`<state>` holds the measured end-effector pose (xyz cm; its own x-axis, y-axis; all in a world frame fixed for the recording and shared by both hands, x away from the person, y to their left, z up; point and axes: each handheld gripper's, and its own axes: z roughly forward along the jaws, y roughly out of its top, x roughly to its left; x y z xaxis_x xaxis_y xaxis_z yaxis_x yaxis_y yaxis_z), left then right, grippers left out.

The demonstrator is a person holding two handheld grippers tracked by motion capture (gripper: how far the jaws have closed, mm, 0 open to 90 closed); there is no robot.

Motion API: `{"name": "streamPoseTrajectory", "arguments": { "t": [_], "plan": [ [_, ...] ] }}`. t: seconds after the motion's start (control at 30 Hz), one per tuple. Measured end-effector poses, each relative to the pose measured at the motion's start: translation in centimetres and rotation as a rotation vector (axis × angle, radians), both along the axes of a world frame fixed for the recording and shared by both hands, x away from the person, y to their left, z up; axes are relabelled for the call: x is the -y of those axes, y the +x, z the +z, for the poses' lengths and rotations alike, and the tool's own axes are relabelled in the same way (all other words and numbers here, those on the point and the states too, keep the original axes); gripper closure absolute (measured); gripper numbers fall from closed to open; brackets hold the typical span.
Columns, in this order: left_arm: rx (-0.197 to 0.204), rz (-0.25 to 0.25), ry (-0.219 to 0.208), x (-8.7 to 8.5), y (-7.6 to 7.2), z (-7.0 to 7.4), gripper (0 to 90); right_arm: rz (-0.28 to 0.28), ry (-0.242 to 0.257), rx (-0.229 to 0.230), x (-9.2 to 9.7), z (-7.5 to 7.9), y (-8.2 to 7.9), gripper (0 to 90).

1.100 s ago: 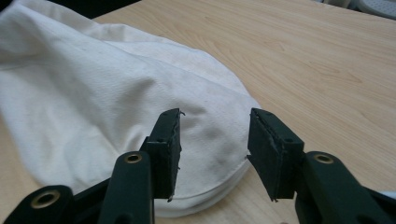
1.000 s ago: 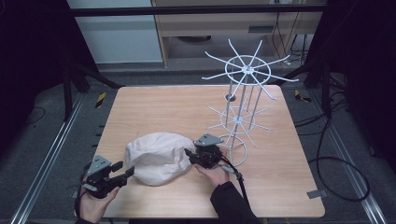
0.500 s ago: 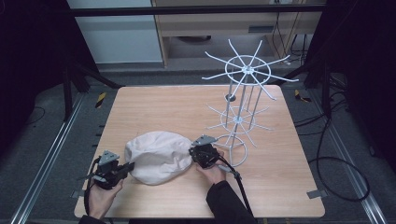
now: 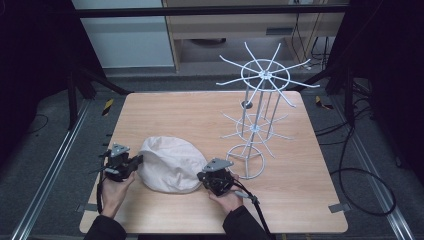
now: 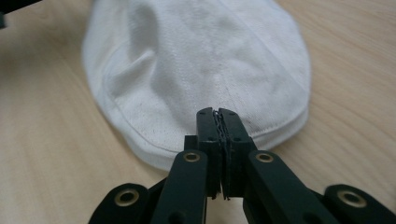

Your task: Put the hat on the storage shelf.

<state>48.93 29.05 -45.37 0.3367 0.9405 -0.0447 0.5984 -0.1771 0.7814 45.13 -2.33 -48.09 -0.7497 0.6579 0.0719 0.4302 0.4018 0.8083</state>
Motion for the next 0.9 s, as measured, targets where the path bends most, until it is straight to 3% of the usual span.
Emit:
{"name": "streamPoseTrajectory", "arguments": {
  "t": [0.07, 0.13, 0.23, 0.37, 0.5, 0.6, 0.67, 0.77, 0.9],
  "plan": [
    [0.002, -0.001, -0.003, 0.5, 0.7, -0.1, 88.0, 0.032, 0.024, -0.011, -0.3, 0.1, -0.7, 90.0],
    [0.007, -0.005, 0.006, 0.9, 1.3, -0.1, 87.8, 0.053, 0.013, -0.006, -0.9, 0.0, -1.4, 90.0],
    [0.014, 0.004, 0.002, 1.1, 1.4, -0.2, 83.3, 0.045, 0.0, 0.014, -1.1, -0.1, -1.4, 90.0],
    [0.018, -0.007, -0.012, 0.2, 0.3, 0.2, 68.9, -0.025, 0.043, 0.049, 0.1, 0.2, -0.6, 90.0],
    [0.042, -0.024, -0.006, -0.7, -2.0, 0.8, 67.3, -0.146, 0.068, 0.079, 1.5, 0.1, 1.0, 90.0],
    [0.045, -0.048, -0.011, -0.7, -4.1, 0.9, 71.3, -0.206, 0.042, 0.084, 1.8, -0.4, 2.3, 90.0],
    [0.012, -0.083, 0.0, 0.1, -5.1, 0.0, 78.5, -0.226, 0.032, 0.091, 1.8, -0.6, 2.8, 90.0],
    [-0.05, -0.129, 0.029, 1.5, -5.1, -1.3, 84.5, -0.24, 0.013, 0.09, 1.7, -1.0, 3.4, 90.0],
    [-0.065, -0.148, 0.05, 3.1, -4.2, -2.1, 89.0, -0.231, -0.015, 0.087, 1.5, -1.2, 3.7, 90.0]
  ]
}}
